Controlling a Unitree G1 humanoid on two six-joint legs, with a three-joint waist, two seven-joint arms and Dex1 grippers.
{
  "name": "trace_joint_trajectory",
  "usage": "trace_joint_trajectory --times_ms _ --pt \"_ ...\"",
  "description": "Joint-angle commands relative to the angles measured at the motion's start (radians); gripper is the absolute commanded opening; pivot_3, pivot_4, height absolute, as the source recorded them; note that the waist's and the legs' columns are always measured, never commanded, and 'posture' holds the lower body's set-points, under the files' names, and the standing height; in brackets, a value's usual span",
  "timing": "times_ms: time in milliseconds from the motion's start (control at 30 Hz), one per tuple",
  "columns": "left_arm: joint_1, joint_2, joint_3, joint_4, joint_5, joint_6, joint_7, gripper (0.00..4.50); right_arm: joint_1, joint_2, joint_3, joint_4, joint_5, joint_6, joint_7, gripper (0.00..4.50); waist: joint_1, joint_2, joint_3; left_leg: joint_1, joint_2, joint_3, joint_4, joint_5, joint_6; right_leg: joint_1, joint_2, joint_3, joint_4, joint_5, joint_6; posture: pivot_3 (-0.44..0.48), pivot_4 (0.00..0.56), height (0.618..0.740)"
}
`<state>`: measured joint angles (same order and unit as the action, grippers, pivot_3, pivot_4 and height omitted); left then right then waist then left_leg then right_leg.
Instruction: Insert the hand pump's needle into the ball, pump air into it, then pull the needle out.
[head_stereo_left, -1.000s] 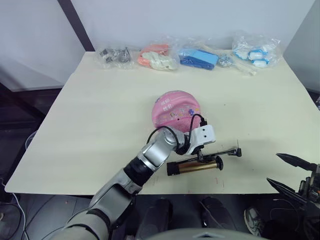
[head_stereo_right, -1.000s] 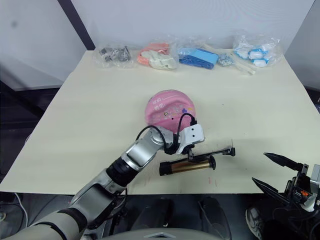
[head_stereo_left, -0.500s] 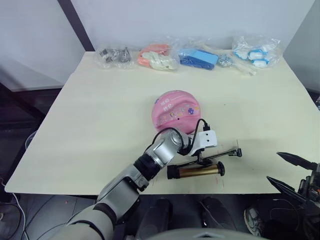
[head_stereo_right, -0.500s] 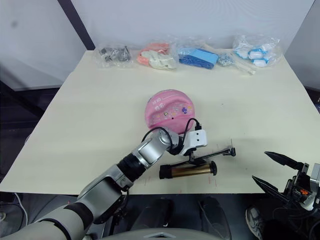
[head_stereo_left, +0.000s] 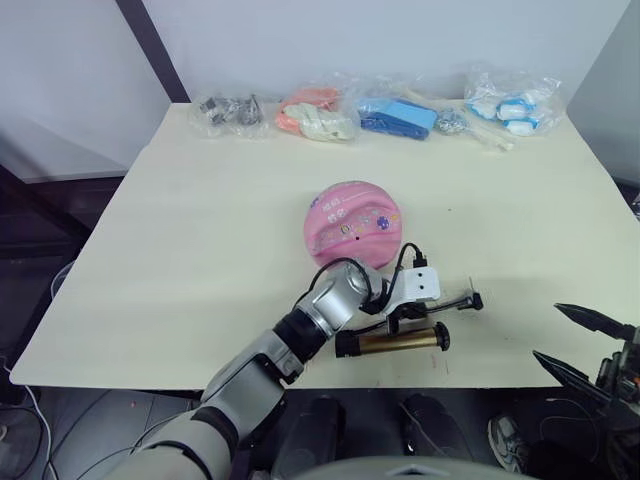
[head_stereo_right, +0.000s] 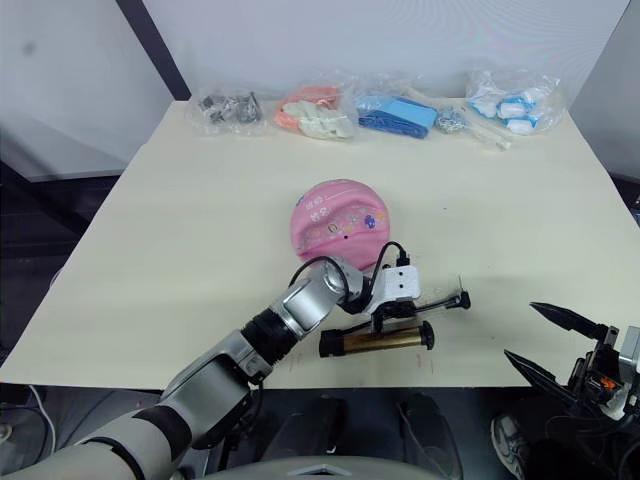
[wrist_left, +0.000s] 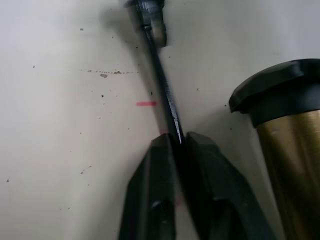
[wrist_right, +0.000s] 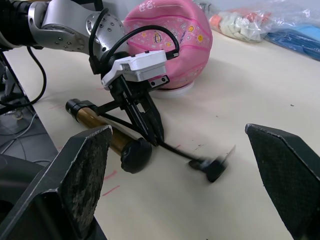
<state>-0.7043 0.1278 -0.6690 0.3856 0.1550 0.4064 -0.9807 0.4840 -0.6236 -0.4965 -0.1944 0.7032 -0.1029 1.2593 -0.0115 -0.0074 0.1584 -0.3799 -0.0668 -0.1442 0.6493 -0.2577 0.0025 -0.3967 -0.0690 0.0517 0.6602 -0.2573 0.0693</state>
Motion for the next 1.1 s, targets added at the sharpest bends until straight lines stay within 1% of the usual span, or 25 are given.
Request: trace_joint_trajectory --times_ms 33,133,300,367,467,567,600,700,833,1100 --pt "0.022 0.002 0.012 -0.011 0.003 0.003 0.005 0.00 0.007 0.007 -0.014 -0.055 0.010 0.014 -0.026 4.50 0.000 0.000 0.000 0.000 0.000 0.000 0.000 0.000 0.000 0.000 0.000 0.000 0.000 0.000 0.000 0.000 0.150 0.736" --pt "0.061 0.009 0.038 -0.060 -0.020 -0.014 0.014 0.00 0.011 0.026 -0.008 -0.090 0.022 0.051 -0.077 4.50 -0.002 0.000 0.000 0.000 0.000 -0.001 0.000 0.000 0.000 0.000 0.000 0.000 0.000 0.000 0.000 0.000 0.150 0.736" --pt "0.148 0.026 0.116 -0.192 -0.058 -0.022 0.060 0.00 0.006 0.076 0.012 -0.180 0.050 0.164 -0.250 4.50 -0.001 0.001 -0.001 0.000 0.001 -0.003 0.000 0.000 0.000 -0.001 0.000 0.001 0.001 0.000 0.000 0.000 0.150 0.736" --pt "0.180 0.048 0.131 -0.254 -0.082 -0.019 0.040 0.00 0.006 0.083 0.021 -0.213 0.052 0.233 -0.328 4.50 0.000 0.001 -0.001 0.000 0.001 -0.003 0.000 0.000 0.000 -0.001 -0.001 0.001 0.001 0.000 0.000 0.000 0.150 0.736" --pt "0.208 0.073 0.158 -0.311 -0.112 -0.049 0.031 0.00 -0.010 0.096 0.043 -0.289 0.132 0.373 -0.473 4.50 0.000 0.001 -0.001 0.000 0.001 -0.003 0.000 0.000 0.000 -0.001 -0.001 0.001 0.001 0.000 0.000 0.000 0.150 0.736" --pt "0.231 0.059 0.182 -0.347 -0.154 -0.043 0.040 0.00 -0.026 0.107 0.077 -0.348 0.195 0.492 -0.600 4.50 0.002 0.001 -0.001 0.000 0.001 -0.003 0.000 0.000 0.000 -0.001 -0.001 0.001 0.001 0.000 0.000 0.000 0.150 0.736" --pt "0.236 0.056 0.186 -0.354 -0.164 -0.038 0.041 0.00 -0.031 0.110 0.081 -0.360 0.214 0.520 -0.629 4.50 0.002 0.001 -0.001 0.000 0.001 -0.003 0.000 0.000 0.000 -0.001 -0.001 0.001 0.001 0.000 0.000 0.000 0.150 0.736" --pt "0.245 0.037 0.195 -0.358 -0.175 -0.053 0.069 0.00 -0.083 0.140 0.100 -0.383 0.341 0.628 -0.781 4.50 0.003 0.001 -0.001 -0.001 0.000 -0.003 0.000 0.000 0.000 -0.001 -0.001 0.001 0.000 0.000 0.000 0.000 0.150 0.736" --pt "0.240 0.024 0.199 -0.349 -0.180 -0.056 0.088 0.00 -0.141 0.178 0.109 -0.391 0.468 0.701 -0.924 4.50 0.001 0.001 -0.001 0.000 0.000 -0.003 0.000 0.000 0.000 -0.001 -0.001 0.001 0.001 0.000 0.000 0.000 0.150 0.736" --pt "0.234 0.018 0.200 -0.339 -0.187 -0.061 0.087 0.00 -0.164 0.191 0.140 -0.392 0.554 0.758 -0.999 4.50 0.000 0.001 -0.001 0.000 0.000 -0.002 0.000 0.000 0.000 -0.001 0.000 0.001 0.001 0.000 0.000 0.000 0.150 0.736"
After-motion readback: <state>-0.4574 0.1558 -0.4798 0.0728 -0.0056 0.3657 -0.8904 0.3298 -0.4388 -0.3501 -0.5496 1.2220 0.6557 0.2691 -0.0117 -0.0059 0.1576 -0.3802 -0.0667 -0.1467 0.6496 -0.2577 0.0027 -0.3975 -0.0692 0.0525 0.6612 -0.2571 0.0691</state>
